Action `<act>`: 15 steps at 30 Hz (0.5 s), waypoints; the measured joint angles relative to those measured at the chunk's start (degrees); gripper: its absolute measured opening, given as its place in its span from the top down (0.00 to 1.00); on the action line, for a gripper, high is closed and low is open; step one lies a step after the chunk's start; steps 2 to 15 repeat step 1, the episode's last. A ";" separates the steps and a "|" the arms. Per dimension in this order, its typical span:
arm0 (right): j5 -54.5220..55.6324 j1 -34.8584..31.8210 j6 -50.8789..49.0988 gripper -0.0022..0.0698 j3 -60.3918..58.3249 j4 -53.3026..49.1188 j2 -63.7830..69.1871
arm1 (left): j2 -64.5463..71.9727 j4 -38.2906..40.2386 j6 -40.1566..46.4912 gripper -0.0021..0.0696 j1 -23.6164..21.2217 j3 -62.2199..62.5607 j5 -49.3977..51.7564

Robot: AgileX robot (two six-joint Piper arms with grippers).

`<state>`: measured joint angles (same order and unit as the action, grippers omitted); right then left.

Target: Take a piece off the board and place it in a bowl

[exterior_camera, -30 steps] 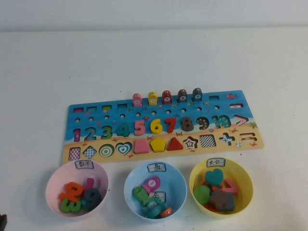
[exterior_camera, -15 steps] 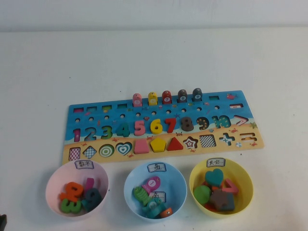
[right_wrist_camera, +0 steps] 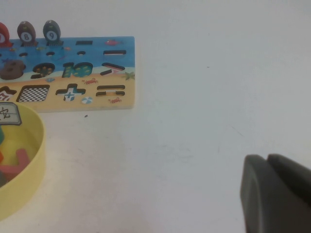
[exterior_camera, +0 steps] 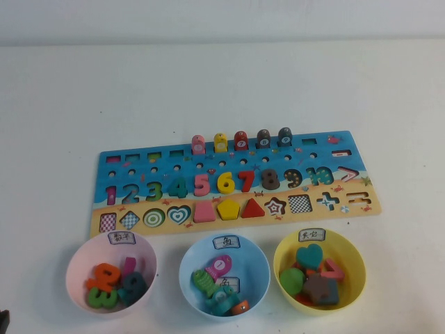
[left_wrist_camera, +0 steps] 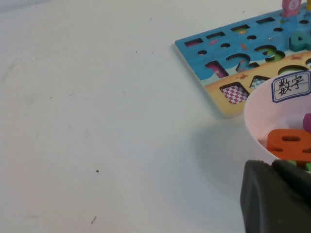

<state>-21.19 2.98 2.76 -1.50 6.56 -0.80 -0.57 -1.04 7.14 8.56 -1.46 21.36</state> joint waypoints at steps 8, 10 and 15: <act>0.00 0.00 0.00 0.99 0.00 0.00 0.00 | 0.00 0.00 0.00 0.98 0.00 0.00 0.00; 0.00 0.00 0.00 0.99 0.00 0.00 0.00 | 0.00 0.00 0.00 0.98 0.00 0.00 0.00; 0.00 0.00 0.00 0.99 0.00 0.00 0.00 | 0.00 0.00 0.00 0.98 0.00 0.00 0.00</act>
